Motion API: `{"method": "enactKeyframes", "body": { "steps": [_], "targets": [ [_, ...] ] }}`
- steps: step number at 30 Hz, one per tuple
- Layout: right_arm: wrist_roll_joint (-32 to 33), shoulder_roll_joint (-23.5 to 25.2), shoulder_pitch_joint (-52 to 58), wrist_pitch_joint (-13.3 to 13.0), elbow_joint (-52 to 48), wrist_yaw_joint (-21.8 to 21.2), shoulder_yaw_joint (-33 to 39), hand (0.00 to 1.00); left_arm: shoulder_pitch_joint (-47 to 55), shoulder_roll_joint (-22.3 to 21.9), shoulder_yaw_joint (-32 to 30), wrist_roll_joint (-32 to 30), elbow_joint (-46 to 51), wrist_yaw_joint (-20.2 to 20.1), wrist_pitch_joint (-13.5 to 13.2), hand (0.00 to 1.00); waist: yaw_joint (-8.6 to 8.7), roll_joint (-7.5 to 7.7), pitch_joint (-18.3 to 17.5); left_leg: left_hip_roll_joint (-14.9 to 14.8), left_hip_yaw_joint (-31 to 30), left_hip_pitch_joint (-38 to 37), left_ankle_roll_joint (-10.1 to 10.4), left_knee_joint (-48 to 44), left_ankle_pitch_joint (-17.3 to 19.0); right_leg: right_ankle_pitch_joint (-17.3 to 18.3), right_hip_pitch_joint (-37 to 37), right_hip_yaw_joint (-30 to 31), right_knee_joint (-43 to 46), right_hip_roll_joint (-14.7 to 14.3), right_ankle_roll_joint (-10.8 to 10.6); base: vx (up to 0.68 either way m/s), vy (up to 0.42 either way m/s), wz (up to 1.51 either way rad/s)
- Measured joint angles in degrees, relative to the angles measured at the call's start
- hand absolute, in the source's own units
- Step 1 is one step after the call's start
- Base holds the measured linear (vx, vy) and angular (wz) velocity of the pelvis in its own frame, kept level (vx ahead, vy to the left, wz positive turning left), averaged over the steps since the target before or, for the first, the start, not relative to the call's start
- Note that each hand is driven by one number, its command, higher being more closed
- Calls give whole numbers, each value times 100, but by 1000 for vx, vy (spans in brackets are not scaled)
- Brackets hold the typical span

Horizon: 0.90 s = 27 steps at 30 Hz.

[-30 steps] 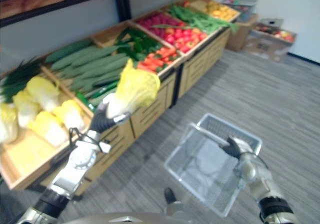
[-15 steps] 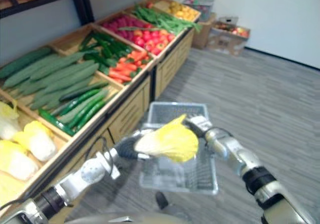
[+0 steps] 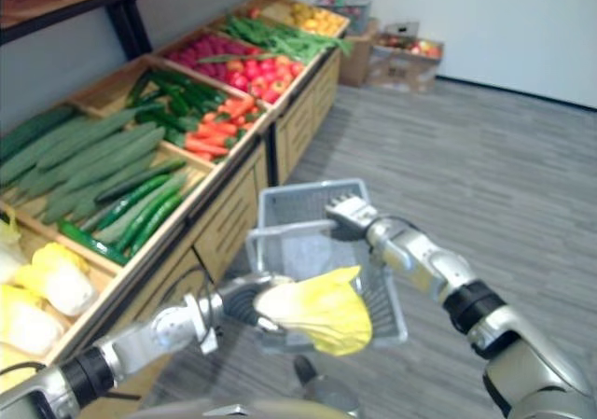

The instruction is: Pick vegetable in the basket

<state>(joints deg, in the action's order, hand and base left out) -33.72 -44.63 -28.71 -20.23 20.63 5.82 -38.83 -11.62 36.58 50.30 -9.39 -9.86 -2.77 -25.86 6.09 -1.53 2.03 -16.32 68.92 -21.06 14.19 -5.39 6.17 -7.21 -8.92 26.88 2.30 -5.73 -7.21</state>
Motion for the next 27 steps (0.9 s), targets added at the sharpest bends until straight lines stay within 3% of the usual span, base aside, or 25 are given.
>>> {"method": "enactKeyframes", "body": {
  "steps": [9,13,18,27],
  "targets": [
    [0,-168,-98,0,-1,-42,0,100,-271,-3,221,-604,-545,-200,-104,100,42,-95,86,-118,115,5,13,-122,9,-29,-96,-56,70,-86,32,-43,-14,-5],
    [0,-165,-121,-1,-81,-134,-1,100,-272,-174,103,-1029,-863,-186,-92,100,81,-65,104,-133,85,75,60,-113,41,5,-90,-113,29,-51,17,-46,8,9],
    [2,-145,-144,1,-313,-216,0,100,-280,-730,-405,-1676,-1426,43,245,100,98,-64,104,-132,67,77,58,-95,44,-23,-75,-154,10,-30,49,-20,23,5],
    [8,75,-5,61,-527,-386,290,100,-282,-1630,-1293,-2073,-1874,490,744,100,39,-33,125,-132,80,86,54,-94,52,-9,-73,-166,50,-29,59,-56,-15,1]
  ]
}}
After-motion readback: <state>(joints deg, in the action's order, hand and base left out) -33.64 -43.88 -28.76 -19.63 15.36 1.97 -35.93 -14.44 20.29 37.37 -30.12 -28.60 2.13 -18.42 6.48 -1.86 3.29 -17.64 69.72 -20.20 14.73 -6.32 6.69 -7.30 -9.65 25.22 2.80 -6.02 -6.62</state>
